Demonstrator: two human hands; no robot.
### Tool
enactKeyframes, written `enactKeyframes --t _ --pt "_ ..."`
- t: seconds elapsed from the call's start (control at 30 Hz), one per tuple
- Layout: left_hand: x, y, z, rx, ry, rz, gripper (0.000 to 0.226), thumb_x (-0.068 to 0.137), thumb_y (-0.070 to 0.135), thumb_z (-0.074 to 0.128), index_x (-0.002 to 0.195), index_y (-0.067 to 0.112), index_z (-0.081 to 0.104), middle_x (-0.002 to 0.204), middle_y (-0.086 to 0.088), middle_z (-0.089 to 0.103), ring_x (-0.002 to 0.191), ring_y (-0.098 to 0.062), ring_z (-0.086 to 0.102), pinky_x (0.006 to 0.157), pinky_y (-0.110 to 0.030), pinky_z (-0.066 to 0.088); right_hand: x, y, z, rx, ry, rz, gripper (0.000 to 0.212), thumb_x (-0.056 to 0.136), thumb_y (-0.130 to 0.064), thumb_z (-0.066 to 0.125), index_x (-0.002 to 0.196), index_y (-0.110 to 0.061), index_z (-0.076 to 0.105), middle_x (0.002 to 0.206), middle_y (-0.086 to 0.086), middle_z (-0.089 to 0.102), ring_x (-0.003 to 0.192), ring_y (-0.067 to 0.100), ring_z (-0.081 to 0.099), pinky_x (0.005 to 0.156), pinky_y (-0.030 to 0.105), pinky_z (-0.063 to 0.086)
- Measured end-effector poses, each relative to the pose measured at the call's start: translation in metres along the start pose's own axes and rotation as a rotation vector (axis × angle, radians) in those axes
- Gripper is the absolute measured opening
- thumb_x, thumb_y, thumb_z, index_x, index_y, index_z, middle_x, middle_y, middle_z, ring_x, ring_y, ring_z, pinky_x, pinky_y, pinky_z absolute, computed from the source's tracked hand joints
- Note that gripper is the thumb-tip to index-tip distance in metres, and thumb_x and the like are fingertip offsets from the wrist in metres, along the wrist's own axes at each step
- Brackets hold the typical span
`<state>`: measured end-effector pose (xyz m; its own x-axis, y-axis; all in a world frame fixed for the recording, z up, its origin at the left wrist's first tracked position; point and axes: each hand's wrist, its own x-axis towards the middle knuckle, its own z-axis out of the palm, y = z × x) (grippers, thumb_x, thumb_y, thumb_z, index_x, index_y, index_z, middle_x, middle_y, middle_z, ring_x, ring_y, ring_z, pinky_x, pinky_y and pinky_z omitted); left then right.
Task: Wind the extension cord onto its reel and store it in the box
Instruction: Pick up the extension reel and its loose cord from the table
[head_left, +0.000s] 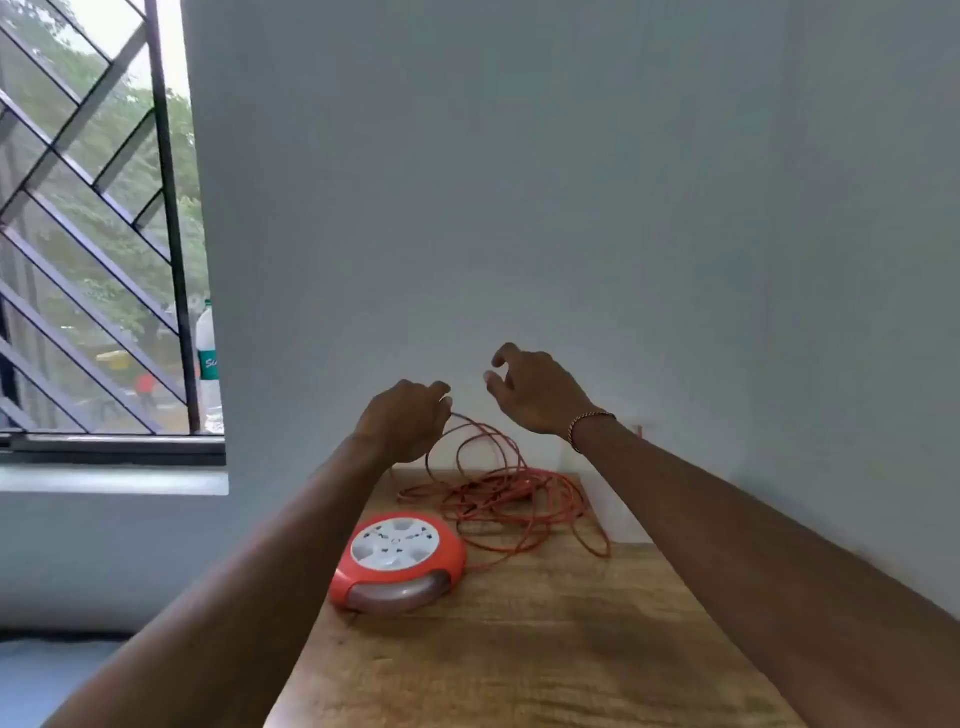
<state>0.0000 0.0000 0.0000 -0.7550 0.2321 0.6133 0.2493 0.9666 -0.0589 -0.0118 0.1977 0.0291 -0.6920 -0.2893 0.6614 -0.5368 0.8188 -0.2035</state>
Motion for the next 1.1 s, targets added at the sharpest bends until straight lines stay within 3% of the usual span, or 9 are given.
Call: enactKeyframes --t 0.13,0.33,0.47,0.57,0.73,0.83,0.9,1.03,1.1 --pt "-0.025 -0.022 0.017 -0.030 -0.144 -0.096 0.040 0.104 0.040 0.033 0.126 0.017 0.056 0.116 -0.013 0.069 0.105 -0.034 0.065 0.085 -0.042 0.053 -0.012 -0.014 0.023 0.033 -0.355 0.009 0.034 0.091 -0.044 0.052 0.106 -0.015 0.060 0.100 0.009 0.067 0.094 0.023 0.059 0.079 0.034 0.049" --pt "-0.054 -0.040 0.034 0.041 -0.405 -0.164 0.045 0.102 0.050 0.034 0.116 0.016 0.061 0.113 -0.011 0.069 0.097 -0.029 0.067 0.079 -0.039 0.055 -0.038 -0.024 0.064 0.197 -0.720 0.152 0.033 0.089 -0.037 0.058 0.095 -0.005 0.067 0.079 0.008 0.074 0.066 0.016 0.072 0.068 0.034 0.060" --pt "-0.067 -0.044 0.039 0.050 -0.579 -0.329 0.048 0.099 0.056 0.041 0.114 0.018 0.066 0.118 -0.009 0.069 0.067 -0.014 0.061 0.049 -0.023 0.044 -0.054 -0.029 0.081 0.323 -0.837 0.271 0.037 0.091 -0.033 0.057 0.108 0.000 0.065 0.096 0.014 0.072 0.079 0.022 0.072 0.072 0.035 0.060" --pt "-0.075 -0.048 0.045 -0.078 -0.649 -0.527 0.060 0.095 0.063 0.041 0.127 0.015 0.060 0.128 -0.016 0.062 0.067 -0.022 0.059 0.056 -0.030 0.055 -0.063 -0.030 0.090 0.464 -0.817 0.388 0.041 0.088 -0.034 0.064 0.108 0.003 0.064 0.100 0.014 0.068 0.075 0.019 0.068 0.059 0.027 0.058" --pt "-0.074 -0.050 0.050 -0.106 -0.627 -0.455 0.052 0.098 0.059 0.042 0.127 0.020 0.060 0.124 -0.012 0.063 0.088 -0.026 0.064 0.046 -0.026 0.046 -0.073 -0.024 0.097 0.752 -0.740 0.635 0.044 0.082 -0.028 0.073 0.107 0.006 0.062 0.099 0.018 0.066 0.077 0.022 0.065 0.057 0.026 0.055" --pt "-0.063 -0.055 0.053 -0.158 -0.485 -0.453 0.066 0.091 0.072 0.038 0.117 0.016 0.062 0.117 -0.012 0.068 0.094 -0.028 0.065 0.065 -0.035 0.053 -0.070 -0.017 0.095 0.900 -0.741 0.714 0.046 0.081 -0.030 0.075 0.112 0.001 0.061 0.112 0.017 0.065 0.091 0.025 0.065 0.067 0.031 0.057" --pt "-0.054 -0.057 0.051 -0.176 -0.377 -0.419 0.070 0.085 0.079 0.038 0.109 0.017 0.058 0.106 -0.009 0.068 0.088 -0.025 0.064 0.074 -0.038 0.053 -0.067 -0.010 0.090 1.014 -0.768 0.737 0.044 0.081 -0.029 0.074 0.115 -0.004 0.061 0.114 0.015 0.065 0.097 0.025 0.065 0.074 0.034 0.058" --pt "-0.030 -0.053 0.038 -0.324 -0.170 -0.357 0.075 0.062 0.093 0.044 0.095 0.026 0.053 0.080 0.008 0.062 0.073 -0.013 0.061 0.069 -0.034 0.053 -0.060 0.004 0.077 1.126 -0.806 0.651 0.026 0.081 -0.023 0.074 0.104 -0.011 0.067 0.105 0.012 0.070 0.095 0.022 0.067 0.089 0.041 0.054" --pt "-0.016 -0.046 0.031 -0.362 -0.088 -0.302 0.074 0.053 0.095 0.051 0.090 0.031 0.054 0.078 0.013 0.060 0.072 -0.008 0.059 0.065 -0.031 0.049 -0.056 0.012 0.070 1.166 -0.799 0.625 0.033 0.080 -0.015 0.075 0.109 -0.008 0.063 0.107 0.014 0.069 0.096 0.025 0.067 0.091 0.045 0.053"
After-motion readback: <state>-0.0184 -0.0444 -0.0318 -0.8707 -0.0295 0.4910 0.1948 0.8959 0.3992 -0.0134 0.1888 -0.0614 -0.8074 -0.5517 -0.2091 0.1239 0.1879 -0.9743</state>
